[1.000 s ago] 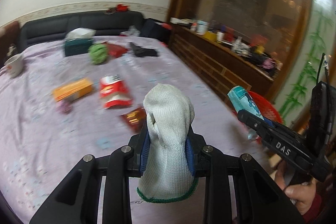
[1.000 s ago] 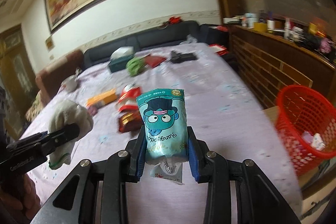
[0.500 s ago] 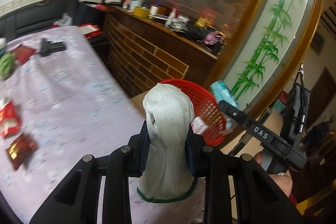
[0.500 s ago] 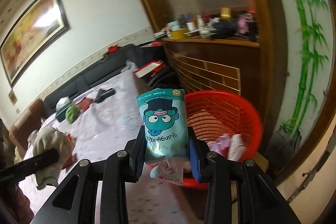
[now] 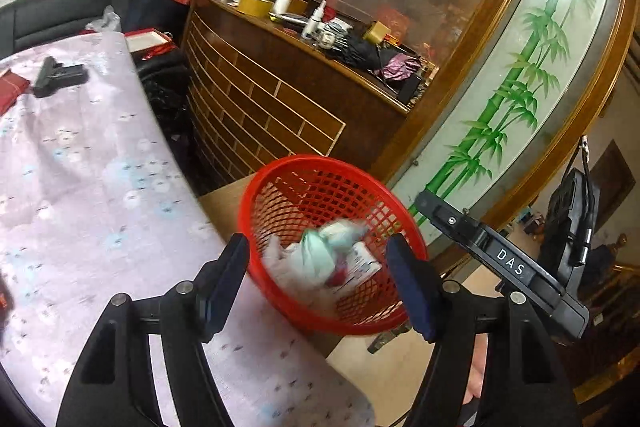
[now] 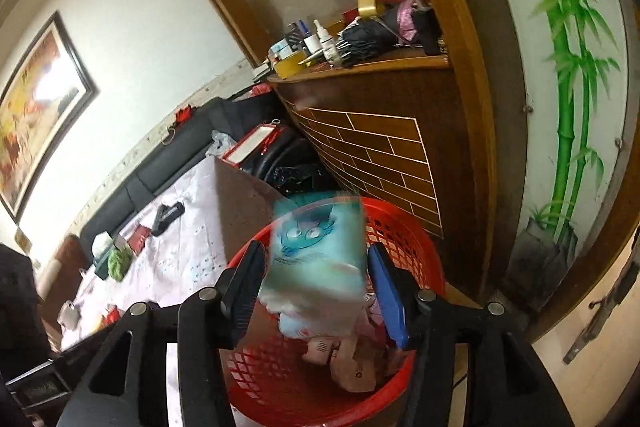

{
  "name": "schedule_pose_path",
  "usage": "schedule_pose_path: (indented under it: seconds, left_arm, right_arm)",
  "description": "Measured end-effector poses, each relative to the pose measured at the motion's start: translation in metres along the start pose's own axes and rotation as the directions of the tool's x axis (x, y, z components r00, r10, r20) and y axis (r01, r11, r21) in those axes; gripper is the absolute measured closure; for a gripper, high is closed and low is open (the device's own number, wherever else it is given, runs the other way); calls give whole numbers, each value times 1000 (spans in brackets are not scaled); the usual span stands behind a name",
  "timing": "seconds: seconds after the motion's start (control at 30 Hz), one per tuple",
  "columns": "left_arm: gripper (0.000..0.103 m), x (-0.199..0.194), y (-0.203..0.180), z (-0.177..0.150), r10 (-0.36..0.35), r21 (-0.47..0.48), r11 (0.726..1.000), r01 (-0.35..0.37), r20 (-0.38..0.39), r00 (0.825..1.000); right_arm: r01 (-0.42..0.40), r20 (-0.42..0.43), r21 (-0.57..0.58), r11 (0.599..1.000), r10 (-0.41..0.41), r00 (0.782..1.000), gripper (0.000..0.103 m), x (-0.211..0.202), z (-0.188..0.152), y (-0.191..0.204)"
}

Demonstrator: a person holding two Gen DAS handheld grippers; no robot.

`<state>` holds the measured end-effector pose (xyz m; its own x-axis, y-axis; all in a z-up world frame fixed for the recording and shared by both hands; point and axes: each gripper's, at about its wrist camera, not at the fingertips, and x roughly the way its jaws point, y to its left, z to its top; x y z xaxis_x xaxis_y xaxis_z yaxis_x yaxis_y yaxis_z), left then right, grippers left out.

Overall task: Collect trash
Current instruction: 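Move both open tools back over the bed, then grasp the brown candy wrapper with the right tool while the left tool grasps the pink crumpled paper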

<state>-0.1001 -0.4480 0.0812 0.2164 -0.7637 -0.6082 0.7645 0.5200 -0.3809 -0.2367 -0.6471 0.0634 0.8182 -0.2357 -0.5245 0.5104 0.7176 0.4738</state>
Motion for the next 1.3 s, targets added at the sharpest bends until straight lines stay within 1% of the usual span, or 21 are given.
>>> schedule_pose_path:
  seconds: [0.03,0.13,0.23,0.33,0.47,0.63,0.73,0.77,0.83,1.0,1.07,1.13,1.2,1.3]
  left_arm:
    - [34,-5,2,-2,-1,-1,1000,1,0,1000]
    - [34,-23,12,-12,31,0,1000,-31,11,999]
    - [33,-45,25,-22,74,2,997,-74,30,997]
    - [33,-68,43,-33,116,-15,993,-115,39,993]
    - [33,-102,75,-48,177,-73,982,-172,61,982]
    - [33,-145,121,-68,246,-168,958,-231,76,966]
    - [33,-174,153,-80,293,-234,935,-266,91,952]
    - [33,-186,165,-85,316,-260,923,-283,95,944]
    - [33,-205,185,-92,349,-300,904,-305,104,931]
    - [33,-256,235,-111,455,-407,833,-374,121,882]
    - [33,-272,252,-118,489,-448,805,-390,126,863]
    - [33,-285,262,-124,505,-469,790,-395,133,852]
    - [33,-297,271,-130,519,-486,778,-399,140,843]
    - [33,-306,280,-136,527,-495,772,-399,145,838]
  right_arm:
    - [0,11,-7,1000,0,1000,46,-4,-2,0]
    - [15,20,-32,999,-14,1000,46,-11,-9,2]
    - [-7,7,-44,999,7,1000,46,-15,-16,8]
    - [-43,-12,-92,995,42,999,45,-21,-28,30]
    - [-86,-48,-167,982,79,996,41,-18,-43,68]
    - [-150,-119,-242,959,124,985,39,-7,-66,114]
    - [-200,-177,-286,937,154,972,39,3,-84,146]
    - [-212,-191,-297,931,160,968,39,6,-89,153]
    - [-249,-232,-309,918,181,956,39,12,-98,170]
    - [-331,-329,-338,881,219,919,39,32,-121,218]
    - [-364,-372,-334,870,233,898,32,43,-129,239]
    - [-392,-422,-326,860,239,874,31,59,-137,263]
    - [-399,-459,-307,864,233,857,31,73,-144,276]
    - [-397,-513,-292,870,207,833,31,97,-160,304]
